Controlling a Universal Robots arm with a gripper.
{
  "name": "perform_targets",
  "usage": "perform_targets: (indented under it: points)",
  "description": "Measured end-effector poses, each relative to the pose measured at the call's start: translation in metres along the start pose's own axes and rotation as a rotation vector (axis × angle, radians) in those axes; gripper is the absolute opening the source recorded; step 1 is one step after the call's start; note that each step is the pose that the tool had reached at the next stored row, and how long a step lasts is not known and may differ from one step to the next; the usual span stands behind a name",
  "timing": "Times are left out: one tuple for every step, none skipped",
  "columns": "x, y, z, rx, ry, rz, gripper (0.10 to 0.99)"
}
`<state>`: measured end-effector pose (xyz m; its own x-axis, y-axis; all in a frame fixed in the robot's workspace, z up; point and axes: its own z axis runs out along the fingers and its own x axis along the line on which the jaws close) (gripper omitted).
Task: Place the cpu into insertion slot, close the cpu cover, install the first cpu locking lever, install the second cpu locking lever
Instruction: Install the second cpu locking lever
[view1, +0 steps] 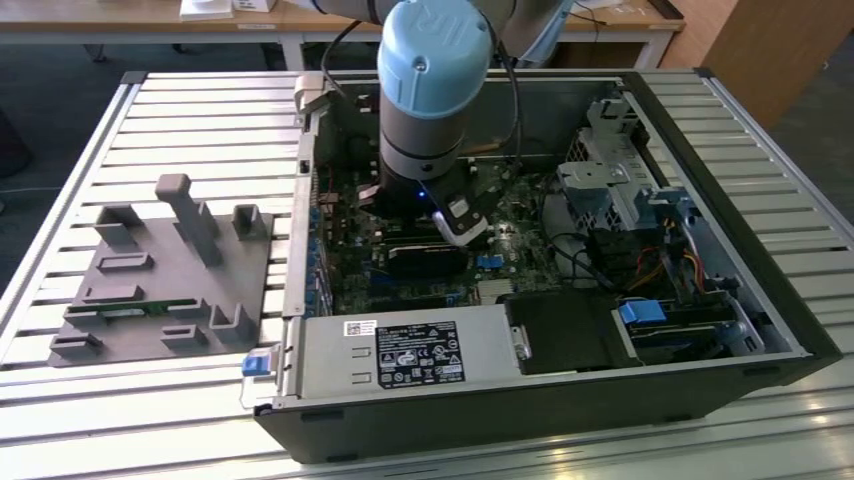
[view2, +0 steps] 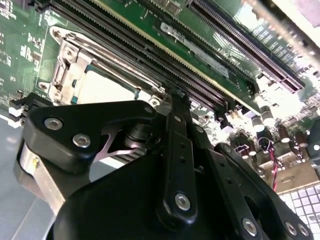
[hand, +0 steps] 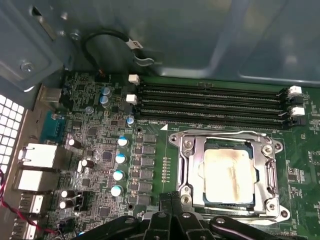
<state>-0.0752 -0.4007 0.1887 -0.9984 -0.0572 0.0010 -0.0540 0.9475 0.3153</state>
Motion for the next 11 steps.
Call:
perform_targets:
  points:
    - [0.0001,0.0,0.0,0.0,0.0,0.0,0.106]
    - [0.0001,0.0001,-0.0001,-0.001,-0.0001,0.0,0.106]
    - [0.0002,0.0002,-0.0006,0.0,-0.0001,0.0,0.106]
    - [0.0002,0.0005,-0.0015,-0.001,-0.0002,0.0,0.106]
    - [0.0002,0.0009,-0.0024,-0.001,-0.0005,0.0,0.106]
    - [0.0002,0.0014,-0.0039,-0.001,-0.0003,0.0,0.106]
    - [0.0002,0.002,-0.0059,-0.001,-0.0001,0.0,0.106]
    - [0.0003,0.0026,-0.0078,0.0,0.0,0.0,0.106]
    - [0.0002,0.0028,-0.0083,-0.001,-0.0002,0.0,0.106]
    - [0.0002,0.0029,-0.0084,-0.001,-0.0003,0.0,0.106]
    - [0.0003,0.003,-0.0089,0.0,-0.0001,0.0,0.106]
